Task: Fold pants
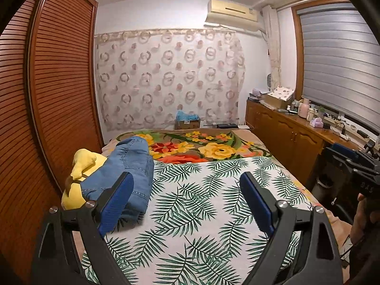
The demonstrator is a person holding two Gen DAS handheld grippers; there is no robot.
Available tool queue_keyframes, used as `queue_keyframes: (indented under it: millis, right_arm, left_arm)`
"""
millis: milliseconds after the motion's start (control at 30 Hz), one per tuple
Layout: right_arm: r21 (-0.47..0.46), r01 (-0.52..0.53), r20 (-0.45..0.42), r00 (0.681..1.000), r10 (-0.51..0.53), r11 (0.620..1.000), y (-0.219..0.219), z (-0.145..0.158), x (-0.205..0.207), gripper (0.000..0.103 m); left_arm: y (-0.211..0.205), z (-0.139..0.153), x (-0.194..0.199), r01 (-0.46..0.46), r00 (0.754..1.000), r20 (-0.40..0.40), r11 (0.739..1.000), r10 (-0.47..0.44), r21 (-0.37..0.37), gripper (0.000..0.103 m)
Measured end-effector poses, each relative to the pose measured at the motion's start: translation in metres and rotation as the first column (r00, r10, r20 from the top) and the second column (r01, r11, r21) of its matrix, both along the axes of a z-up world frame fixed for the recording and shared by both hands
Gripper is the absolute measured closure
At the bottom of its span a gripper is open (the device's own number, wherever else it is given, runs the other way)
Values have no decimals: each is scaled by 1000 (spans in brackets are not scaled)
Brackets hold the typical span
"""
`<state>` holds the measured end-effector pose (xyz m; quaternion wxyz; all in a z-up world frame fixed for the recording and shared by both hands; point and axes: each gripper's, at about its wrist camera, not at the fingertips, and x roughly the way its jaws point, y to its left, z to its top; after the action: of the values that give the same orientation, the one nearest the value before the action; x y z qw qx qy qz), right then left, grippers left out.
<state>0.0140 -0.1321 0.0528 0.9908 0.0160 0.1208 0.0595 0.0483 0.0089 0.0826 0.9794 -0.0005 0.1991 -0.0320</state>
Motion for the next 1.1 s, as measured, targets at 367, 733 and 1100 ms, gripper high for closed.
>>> queue_keyframes:
  millis: [367,733,1100]
  right_arm:
    - [23,0,-14,1000,0,1000,-7,-1,11,39]
    - [23,0,-7,1000,0,1000,-10,-4,10,39]
    - [27,-6,-9,1000,6,1000,-12,-6,9,39]
  left_arm:
    - [-7,-3,-4,10,1000,-3,1000,-10,5,12]
    - [-10,-4,-5,9,1000,-2,1000,-9,3,12]
    - [-9,-3,-6,9,1000,0,1000,-9,4,12]
